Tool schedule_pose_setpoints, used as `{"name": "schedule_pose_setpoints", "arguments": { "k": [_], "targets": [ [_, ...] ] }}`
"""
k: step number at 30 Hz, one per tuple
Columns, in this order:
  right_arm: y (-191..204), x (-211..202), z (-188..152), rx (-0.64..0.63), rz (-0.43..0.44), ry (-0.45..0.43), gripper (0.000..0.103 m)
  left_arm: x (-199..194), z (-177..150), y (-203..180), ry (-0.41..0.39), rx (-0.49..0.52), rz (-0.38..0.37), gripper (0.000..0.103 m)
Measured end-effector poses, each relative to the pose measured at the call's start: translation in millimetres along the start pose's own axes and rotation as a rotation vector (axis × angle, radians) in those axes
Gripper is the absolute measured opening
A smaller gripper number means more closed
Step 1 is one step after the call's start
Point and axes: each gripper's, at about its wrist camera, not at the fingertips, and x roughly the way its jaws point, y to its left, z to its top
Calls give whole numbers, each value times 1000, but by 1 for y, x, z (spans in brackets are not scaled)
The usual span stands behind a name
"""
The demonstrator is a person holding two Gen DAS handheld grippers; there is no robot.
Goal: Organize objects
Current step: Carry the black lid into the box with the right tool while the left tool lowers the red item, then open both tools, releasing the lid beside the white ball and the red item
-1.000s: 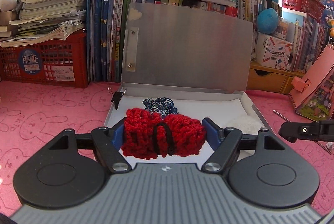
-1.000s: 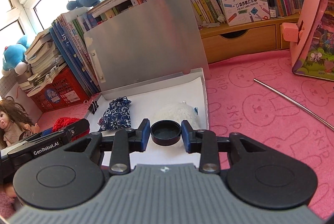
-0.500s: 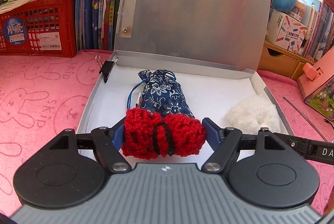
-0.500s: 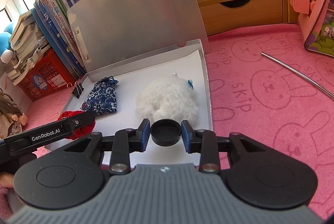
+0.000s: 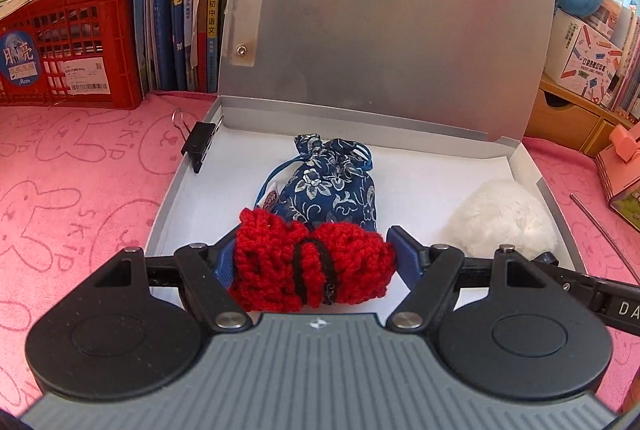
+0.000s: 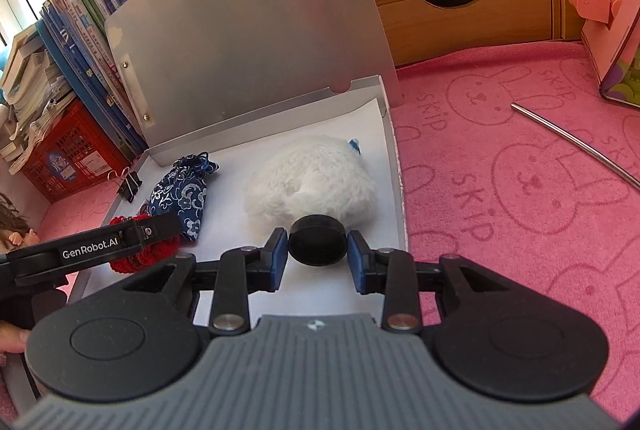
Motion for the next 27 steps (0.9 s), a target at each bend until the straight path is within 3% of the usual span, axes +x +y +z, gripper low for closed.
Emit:
{"name": "schedule_pose_setpoints", "arguments": {
  "k": [10, 13, 15, 27],
  "targets": [
    [3, 14, 13, 25, 9, -10, 40, 9, 10, 0, 3, -10, 0, 79],
    [2, 12, 12, 31, 13, -15, 59, 5, 9, 0, -2, 1, -4, 80],
    [1, 8, 11, 38, 18, -22, 62, 1, 8, 0, 0, -1, -13, 86],
    [7, -44, -3, -22, 8, -75, 66, -61, -5, -8, -86, 82, -53, 91]
  ]
}}
